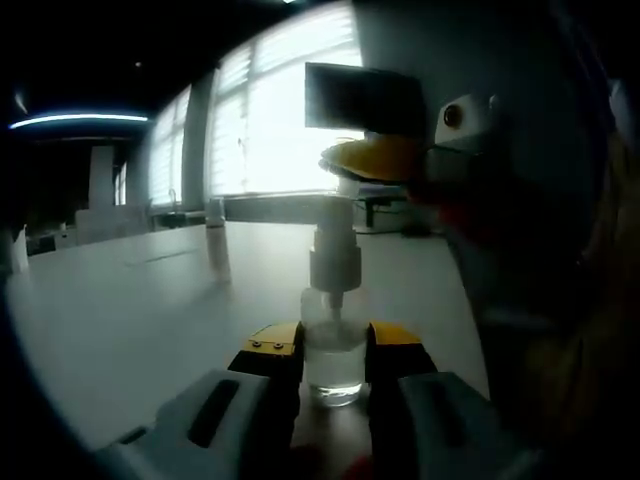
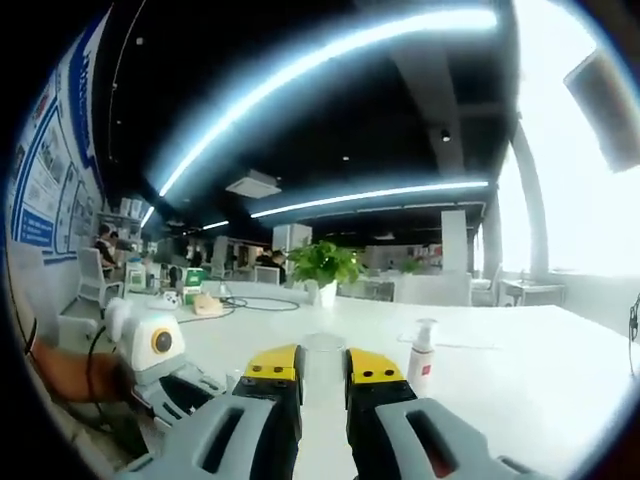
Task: Clamp pump bottle remove cover press pump head put on cover
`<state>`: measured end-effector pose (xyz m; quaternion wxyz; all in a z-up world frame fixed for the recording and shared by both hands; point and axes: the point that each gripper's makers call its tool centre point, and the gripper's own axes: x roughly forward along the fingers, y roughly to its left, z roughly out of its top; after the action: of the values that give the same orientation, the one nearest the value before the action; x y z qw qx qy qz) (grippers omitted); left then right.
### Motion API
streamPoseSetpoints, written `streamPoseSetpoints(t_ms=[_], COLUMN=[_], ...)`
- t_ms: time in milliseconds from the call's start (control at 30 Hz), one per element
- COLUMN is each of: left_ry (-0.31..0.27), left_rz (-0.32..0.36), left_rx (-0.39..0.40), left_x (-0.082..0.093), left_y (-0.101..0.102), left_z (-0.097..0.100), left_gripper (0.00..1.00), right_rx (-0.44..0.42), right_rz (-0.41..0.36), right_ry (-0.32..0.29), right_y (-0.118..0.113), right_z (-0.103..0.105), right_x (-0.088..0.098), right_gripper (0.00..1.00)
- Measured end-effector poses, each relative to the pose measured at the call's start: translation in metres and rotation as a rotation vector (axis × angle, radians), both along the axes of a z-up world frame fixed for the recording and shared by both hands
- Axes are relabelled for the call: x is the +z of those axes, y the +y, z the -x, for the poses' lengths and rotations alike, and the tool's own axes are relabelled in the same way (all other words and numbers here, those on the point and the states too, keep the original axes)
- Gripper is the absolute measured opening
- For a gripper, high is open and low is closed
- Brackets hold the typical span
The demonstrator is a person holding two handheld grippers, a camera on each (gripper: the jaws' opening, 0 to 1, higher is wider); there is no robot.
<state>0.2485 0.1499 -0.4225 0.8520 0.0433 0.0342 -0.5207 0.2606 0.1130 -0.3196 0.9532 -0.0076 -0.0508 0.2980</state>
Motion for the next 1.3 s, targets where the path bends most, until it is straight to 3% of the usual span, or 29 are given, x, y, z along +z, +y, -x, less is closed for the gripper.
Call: streamPoseSetpoints(t_ms=[833,1300], left_ry=[-0.006,-0.006], left_rz=[-0.003,-0.004], left_rx=[0.0,0.002], left_x=[0.0,0.0], left_y=[0.0,0.0], left_z=[0.0,0.0], left_gripper=[0.16,0.16], right_rx=[-0.065,-0.092], right_rz=[0.026,0.032], right_ry=[0.036,0.084], right_y=[-0.021,-0.028], right_z=[-0.018,-0.03], right_x=[-0.022,-0.044], right_gripper=[0.12,0.12])
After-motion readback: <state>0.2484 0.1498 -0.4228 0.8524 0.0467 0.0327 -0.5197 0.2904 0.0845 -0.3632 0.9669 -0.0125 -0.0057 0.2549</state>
